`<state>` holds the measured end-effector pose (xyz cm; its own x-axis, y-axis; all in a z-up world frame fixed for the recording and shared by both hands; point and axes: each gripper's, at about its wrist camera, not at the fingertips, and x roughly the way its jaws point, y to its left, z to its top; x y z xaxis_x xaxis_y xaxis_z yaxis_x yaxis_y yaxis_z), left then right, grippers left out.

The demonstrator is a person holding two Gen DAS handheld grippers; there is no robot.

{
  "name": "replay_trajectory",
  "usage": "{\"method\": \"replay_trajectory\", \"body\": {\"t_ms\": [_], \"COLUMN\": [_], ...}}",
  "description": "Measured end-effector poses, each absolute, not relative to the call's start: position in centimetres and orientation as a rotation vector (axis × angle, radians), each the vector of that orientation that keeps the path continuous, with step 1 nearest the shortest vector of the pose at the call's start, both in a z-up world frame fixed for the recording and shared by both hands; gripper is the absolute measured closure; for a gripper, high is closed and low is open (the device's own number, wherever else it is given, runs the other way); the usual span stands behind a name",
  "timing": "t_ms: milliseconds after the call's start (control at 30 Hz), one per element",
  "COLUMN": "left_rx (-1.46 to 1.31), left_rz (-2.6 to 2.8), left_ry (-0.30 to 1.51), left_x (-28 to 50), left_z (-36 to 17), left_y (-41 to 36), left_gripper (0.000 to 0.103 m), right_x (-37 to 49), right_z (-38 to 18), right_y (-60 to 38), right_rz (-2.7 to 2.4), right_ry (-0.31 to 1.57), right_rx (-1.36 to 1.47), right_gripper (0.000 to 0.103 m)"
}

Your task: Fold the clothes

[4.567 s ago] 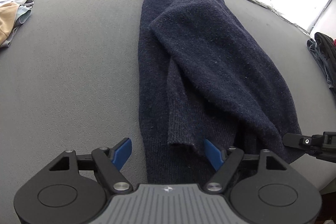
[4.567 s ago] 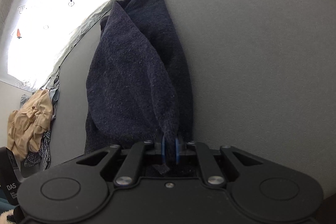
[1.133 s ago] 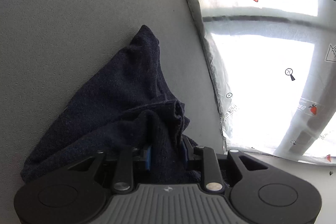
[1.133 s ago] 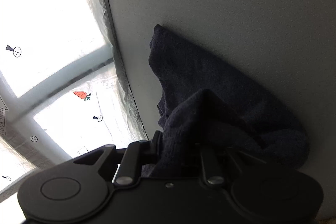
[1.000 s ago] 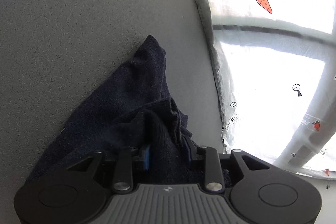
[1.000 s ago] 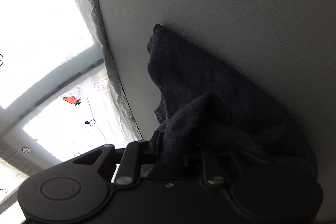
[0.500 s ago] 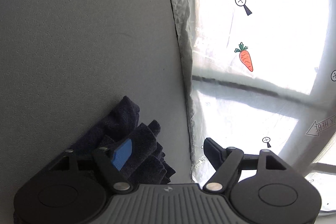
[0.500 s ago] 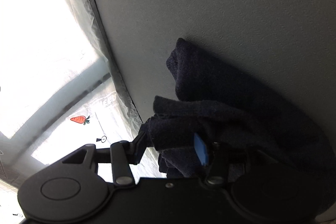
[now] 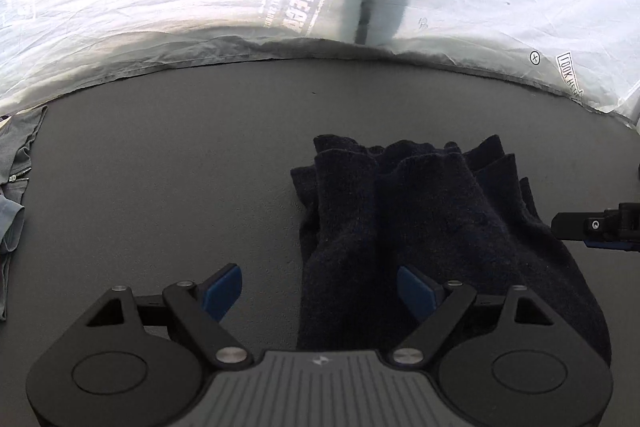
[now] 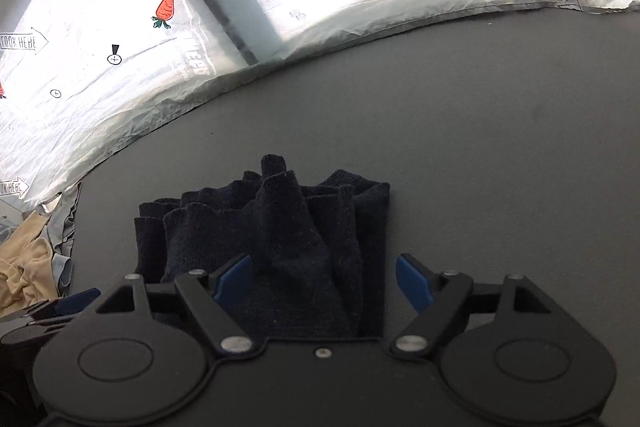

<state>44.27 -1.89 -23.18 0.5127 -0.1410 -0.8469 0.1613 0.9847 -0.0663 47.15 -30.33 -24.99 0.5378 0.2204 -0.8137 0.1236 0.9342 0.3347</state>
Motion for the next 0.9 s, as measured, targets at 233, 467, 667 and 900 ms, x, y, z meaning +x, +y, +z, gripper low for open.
{"method": "replay_trajectory", "body": {"t_ms": [233, 467, 667, 900], "left_rx": [-0.013, -0.045, -0.117, -0.042], "left_rz": [-0.139, -0.180, -0.223, -0.347], "left_ry": [1.038, 1.068, 1.111, 1.091], "left_x": [45.0, 46.9, 48.8, 51.0], "left_z": [-25.4, -27.5, -28.3, -28.4], "left_y": [-1.6, -0.6, 0.5, 0.4], "left_gripper": [0.005, 0.000, 0.000, 0.000], "right_x": [44.4, 45.6, 47.3, 49.7], "right_z": [-27.4, -29.0, -29.5, -30.0], "right_y": [-29.2, -29.2, -29.2, -29.7], "right_rz": [0.051, 0.059, 0.082, 0.167], "right_ry": [1.035, 1.051, 1.063, 1.059], "right_rx": [0.274, 0.271, 0.265, 0.262], "right_gripper": [0.015, 0.009, 0.008, 0.008]}}
